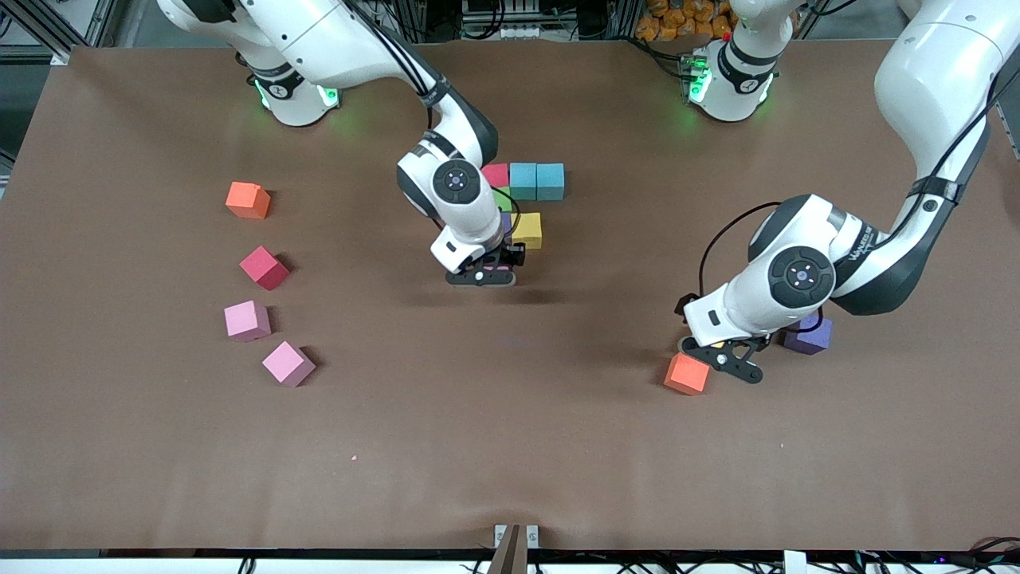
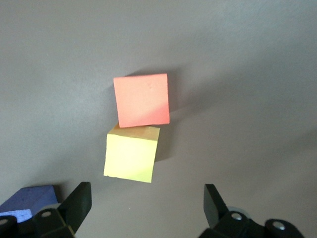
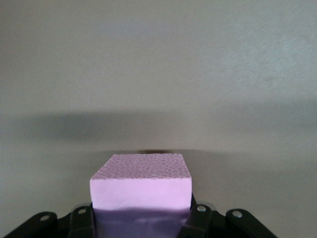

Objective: Arrange 11 blocks into digit 3
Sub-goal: 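Move the left gripper to the second yellow block while the right gripper carries pink, then grasp the second yellow block with the left gripper, then place the pink block under the blue block and open the right gripper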

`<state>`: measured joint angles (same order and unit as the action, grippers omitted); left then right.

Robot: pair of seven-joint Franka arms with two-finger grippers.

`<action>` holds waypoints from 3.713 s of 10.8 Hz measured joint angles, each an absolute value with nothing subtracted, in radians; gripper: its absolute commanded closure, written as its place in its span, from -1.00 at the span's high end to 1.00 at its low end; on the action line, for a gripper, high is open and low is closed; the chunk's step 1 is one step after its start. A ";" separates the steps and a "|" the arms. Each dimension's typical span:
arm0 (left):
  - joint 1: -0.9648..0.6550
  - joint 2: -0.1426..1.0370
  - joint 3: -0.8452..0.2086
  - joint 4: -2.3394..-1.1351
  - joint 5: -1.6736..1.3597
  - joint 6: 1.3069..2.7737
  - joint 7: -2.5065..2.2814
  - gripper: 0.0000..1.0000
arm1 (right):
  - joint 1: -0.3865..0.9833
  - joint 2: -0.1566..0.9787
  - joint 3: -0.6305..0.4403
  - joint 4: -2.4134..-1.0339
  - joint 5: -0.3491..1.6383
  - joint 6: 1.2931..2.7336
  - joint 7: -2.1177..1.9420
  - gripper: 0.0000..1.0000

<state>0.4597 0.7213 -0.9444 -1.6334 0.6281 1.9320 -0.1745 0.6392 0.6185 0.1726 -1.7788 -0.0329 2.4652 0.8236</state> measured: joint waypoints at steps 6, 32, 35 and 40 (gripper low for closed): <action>0.533 0.736 -0.903 -1.789 0.658 2.159 -0.122 1.00 | 0.649 0.623 0.172 -1.803 -0.139 2.464 0.900 -0.28; 0.389 0.778 -0.739 -1.769 0.744 2.220 -0.123 0.12 | 0.654 0.651 0.173 -1.803 -0.141 2.502 0.950 0.49; 0.391 0.778 -0.739 -1.763 0.747 2.220 -0.121 -0.01 | 0.655 0.654 0.175 -1.804 -0.141 2.499 0.950 1.00; 0.394 0.757 -0.744 -1.782 0.752 2.218 -0.087 -0.02 | 0.653 0.614 0.173 -1.768 -0.141 2.421 0.950 1.00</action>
